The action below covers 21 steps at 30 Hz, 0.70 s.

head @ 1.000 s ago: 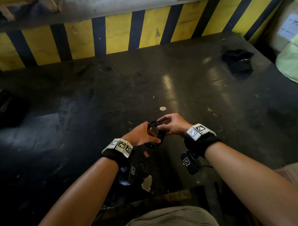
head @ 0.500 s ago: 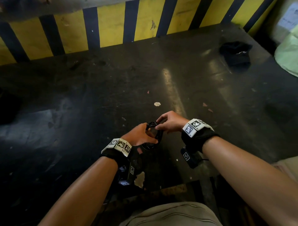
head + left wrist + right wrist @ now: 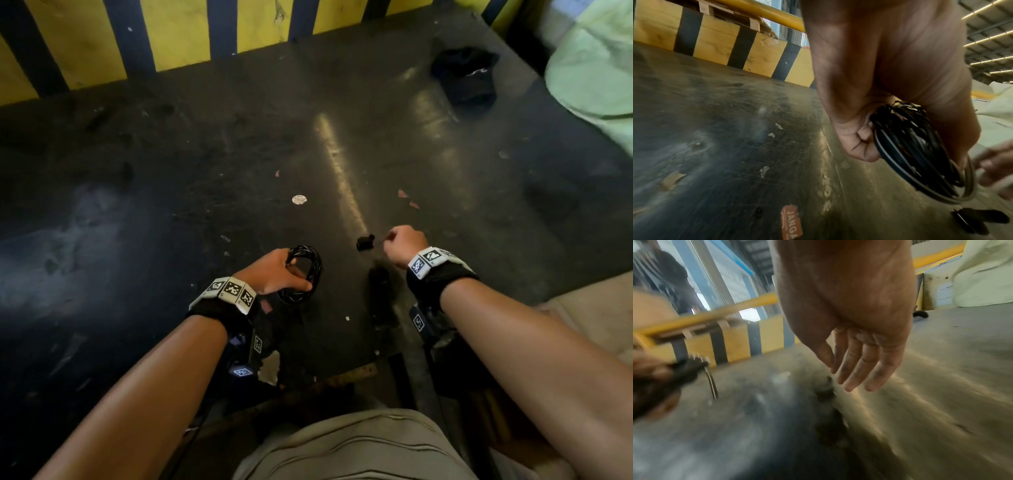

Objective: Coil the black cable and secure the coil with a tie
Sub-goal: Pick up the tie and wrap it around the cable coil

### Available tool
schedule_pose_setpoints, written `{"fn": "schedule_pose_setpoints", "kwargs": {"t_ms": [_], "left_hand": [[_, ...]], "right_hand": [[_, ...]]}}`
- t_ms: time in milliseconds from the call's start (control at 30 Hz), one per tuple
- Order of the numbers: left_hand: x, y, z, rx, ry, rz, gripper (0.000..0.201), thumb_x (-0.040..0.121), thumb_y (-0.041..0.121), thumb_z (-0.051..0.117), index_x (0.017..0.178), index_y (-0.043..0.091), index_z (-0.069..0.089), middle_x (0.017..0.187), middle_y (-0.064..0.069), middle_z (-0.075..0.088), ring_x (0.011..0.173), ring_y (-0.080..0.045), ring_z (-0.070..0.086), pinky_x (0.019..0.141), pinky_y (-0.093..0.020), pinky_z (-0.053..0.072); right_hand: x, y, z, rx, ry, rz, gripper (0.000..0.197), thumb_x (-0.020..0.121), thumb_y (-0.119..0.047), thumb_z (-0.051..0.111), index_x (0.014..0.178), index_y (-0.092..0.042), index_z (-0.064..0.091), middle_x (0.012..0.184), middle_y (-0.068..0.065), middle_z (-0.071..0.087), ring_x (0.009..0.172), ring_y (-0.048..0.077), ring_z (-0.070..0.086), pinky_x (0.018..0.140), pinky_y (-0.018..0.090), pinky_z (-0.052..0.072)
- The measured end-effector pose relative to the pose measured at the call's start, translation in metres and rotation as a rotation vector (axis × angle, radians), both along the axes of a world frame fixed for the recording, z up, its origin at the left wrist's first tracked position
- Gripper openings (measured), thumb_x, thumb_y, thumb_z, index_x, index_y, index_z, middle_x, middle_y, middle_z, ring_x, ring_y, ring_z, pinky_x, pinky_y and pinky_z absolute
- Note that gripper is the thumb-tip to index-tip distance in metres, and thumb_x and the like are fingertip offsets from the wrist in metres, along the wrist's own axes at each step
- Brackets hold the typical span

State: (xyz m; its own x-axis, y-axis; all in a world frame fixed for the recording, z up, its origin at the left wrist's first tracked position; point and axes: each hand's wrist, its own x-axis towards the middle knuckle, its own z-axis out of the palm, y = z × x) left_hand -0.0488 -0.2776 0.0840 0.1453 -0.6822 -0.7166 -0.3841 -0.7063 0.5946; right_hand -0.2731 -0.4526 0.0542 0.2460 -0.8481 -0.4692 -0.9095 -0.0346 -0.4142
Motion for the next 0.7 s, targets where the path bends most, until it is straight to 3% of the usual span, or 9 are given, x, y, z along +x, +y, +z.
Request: {"fn": "schedule_pose_setpoints", "kwargs": {"t_ms": [67,133,200,267,333,400,467,567,700], "left_hand": [[-0.003,-0.007,0.0,-0.004,0.006,-0.007,0.068,0.07,0.028,0.089,0.129,0.022,0.055,0.104,0.004,0.078,0.105,-0.025,0.071,0.076,-0.057,0.062],[-0.007,-0.015,-0.001,0.0,0.009,-0.021,0.057,0.078,0.02,0.085,0.127,0.015,0.056,0.105,0.002,0.078,0.1,-0.016,0.072,0.08,-0.044,0.063],[-0.01,-0.021,-0.004,0.013,0.005,-0.046,0.053,0.081,0.018,0.083,0.126,0.01,0.056,0.108,0.0,0.076,0.096,-0.01,0.071,0.073,-0.027,0.06],[-0.012,-0.024,-0.009,0.026,0.01,-0.06,0.056,0.081,0.017,0.083,0.128,0.01,0.055,0.108,0.0,0.076,0.097,-0.007,0.07,0.079,-0.026,0.058],[-0.016,-0.026,-0.011,0.047,0.006,-0.07,0.055,0.082,0.015,0.082,0.129,0.008,0.054,0.105,0.001,0.075,0.092,-0.003,0.069,0.07,-0.018,0.054],[-0.02,-0.028,-0.013,0.062,0.007,-0.082,0.045,0.085,0.011,0.078,0.122,0.007,0.053,0.101,0.004,0.071,0.083,0.0,0.064,0.053,-0.011,0.05],[-0.024,-0.029,-0.012,0.073,0.011,-0.09,0.037,0.087,0.011,0.076,0.114,0.014,0.05,0.1,0.005,0.068,0.08,-0.001,0.061,0.042,-0.01,0.047],[-0.026,-0.028,-0.014,0.084,0.013,-0.111,0.045,0.084,0.014,0.079,0.12,0.012,0.05,0.106,0.003,0.071,0.099,-0.014,0.069,0.059,-0.014,0.053],[-0.029,-0.025,-0.015,0.075,0.016,-0.093,0.048,0.086,0.015,0.077,0.124,0.013,0.049,0.103,0.005,0.069,0.084,-0.001,0.062,0.046,-0.01,0.049]], "right_hand": [[-0.021,0.001,-0.018,0.039,0.115,0.009,0.031,0.086,-0.02,0.064,0.115,-0.011,0.072,0.123,0.018,0.071,0.114,0.038,0.067,0.095,0.038,0.054],[-0.036,0.006,-0.032,0.092,0.186,0.044,0.033,0.083,-0.022,0.068,0.113,-0.01,0.071,0.121,0.019,0.071,0.11,0.038,0.068,0.091,0.038,0.056],[-0.045,0.013,-0.04,0.097,0.164,0.058,0.032,0.082,-0.023,0.071,0.112,-0.012,0.071,0.117,0.017,0.073,0.108,0.037,0.069,0.088,0.037,0.056],[-0.047,0.019,-0.043,0.073,0.092,0.055,0.028,0.083,-0.021,0.071,0.111,-0.018,0.073,0.115,0.013,0.075,0.11,0.035,0.069,0.089,0.034,0.054],[-0.047,0.023,-0.046,0.05,0.0,0.042,0.02,0.086,-0.02,0.071,0.104,-0.026,0.077,0.109,0.006,0.077,0.108,0.03,0.071,0.09,0.03,0.053],[-0.045,0.027,-0.046,0.048,-0.076,0.023,0.014,0.087,-0.023,0.073,0.099,-0.029,0.079,0.101,0.001,0.078,0.103,0.023,0.071,0.09,0.027,0.053],[-0.042,0.031,-0.047,0.046,-0.135,0.011,0.012,0.086,-0.024,0.075,0.097,-0.029,0.079,0.091,-0.002,0.073,0.098,0.019,0.07,0.088,0.025,0.052],[-0.036,0.036,-0.05,0.061,-0.204,-0.009,0.01,0.085,-0.027,0.077,0.095,-0.029,0.079,0.093,-0.003,0.075,0.096,0.017,0.07,0.086,0.026,0.053],[-0.026,0.042,-0.054,0.054,-0.238,-0.013,0.009,0.087,-0.032,0.076,0.094,-0.029,0.08,0.095,-0.003,0.078,0.094,0.014,0.071,0.085,0.025,0.054]]}}
